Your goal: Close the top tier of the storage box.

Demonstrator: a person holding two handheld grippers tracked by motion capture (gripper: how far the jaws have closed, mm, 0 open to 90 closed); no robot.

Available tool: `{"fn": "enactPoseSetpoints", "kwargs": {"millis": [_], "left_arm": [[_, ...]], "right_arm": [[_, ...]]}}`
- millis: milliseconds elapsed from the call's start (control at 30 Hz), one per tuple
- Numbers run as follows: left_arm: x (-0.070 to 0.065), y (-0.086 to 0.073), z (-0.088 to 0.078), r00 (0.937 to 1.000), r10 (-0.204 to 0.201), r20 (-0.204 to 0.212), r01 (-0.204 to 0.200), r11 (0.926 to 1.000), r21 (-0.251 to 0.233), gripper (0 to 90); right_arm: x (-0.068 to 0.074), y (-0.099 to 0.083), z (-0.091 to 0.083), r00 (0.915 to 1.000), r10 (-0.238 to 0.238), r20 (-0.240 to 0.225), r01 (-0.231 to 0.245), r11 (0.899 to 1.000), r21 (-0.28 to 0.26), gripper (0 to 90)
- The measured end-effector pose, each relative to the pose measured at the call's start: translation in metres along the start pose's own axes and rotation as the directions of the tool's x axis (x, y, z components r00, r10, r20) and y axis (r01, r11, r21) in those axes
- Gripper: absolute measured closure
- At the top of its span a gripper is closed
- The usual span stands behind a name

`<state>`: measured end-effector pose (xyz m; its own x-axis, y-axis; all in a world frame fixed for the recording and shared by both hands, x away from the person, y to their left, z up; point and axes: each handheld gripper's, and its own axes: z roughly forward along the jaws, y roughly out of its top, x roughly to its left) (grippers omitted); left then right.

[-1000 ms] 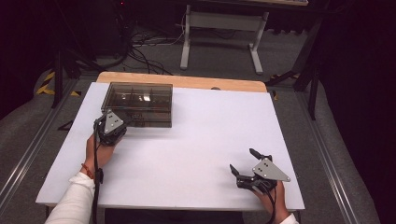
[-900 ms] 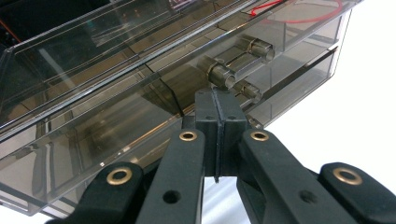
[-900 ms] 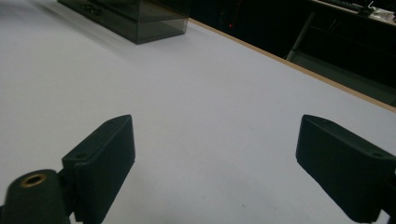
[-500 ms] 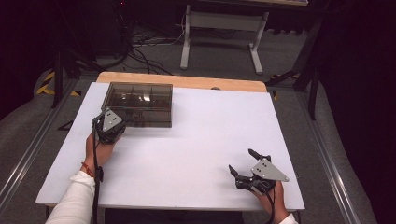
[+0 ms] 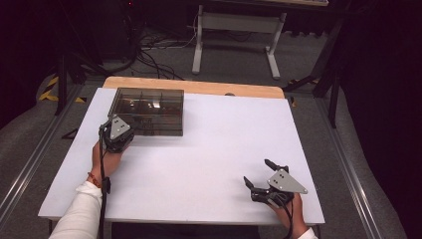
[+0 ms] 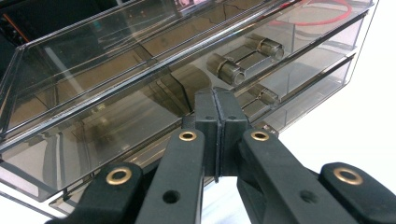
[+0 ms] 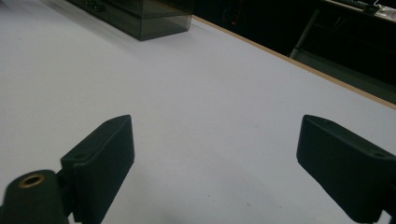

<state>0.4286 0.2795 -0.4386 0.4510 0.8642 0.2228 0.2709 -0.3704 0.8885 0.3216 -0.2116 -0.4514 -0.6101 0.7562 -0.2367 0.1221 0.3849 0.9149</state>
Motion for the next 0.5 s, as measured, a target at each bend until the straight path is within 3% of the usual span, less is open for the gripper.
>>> {"fn": "enactPoseSetpoints", "kwargs": {"millis": [333, 500], "left_arm": [[0.0003, -0.0002, -0.0011, 1.0, -0.006, 0.004, 0.006, 1.0, 0.004, 84.8], [-0.0002, 0.0012, -0.0075, 0.9995, -0.032, 0.003, 0.032, 0.9993, -0.018, 82.4]], "right_arm": [[0.0008, -0.0001, 0.0008, 1.0, -0.003, -0.004, 0.003, 1.0, 0.005, 12.2], [0.0007, 0.0004, -0.0005, 1.0, -0.005, -0.001, 0.005, 1.0, -0.001, 12.2]]}}
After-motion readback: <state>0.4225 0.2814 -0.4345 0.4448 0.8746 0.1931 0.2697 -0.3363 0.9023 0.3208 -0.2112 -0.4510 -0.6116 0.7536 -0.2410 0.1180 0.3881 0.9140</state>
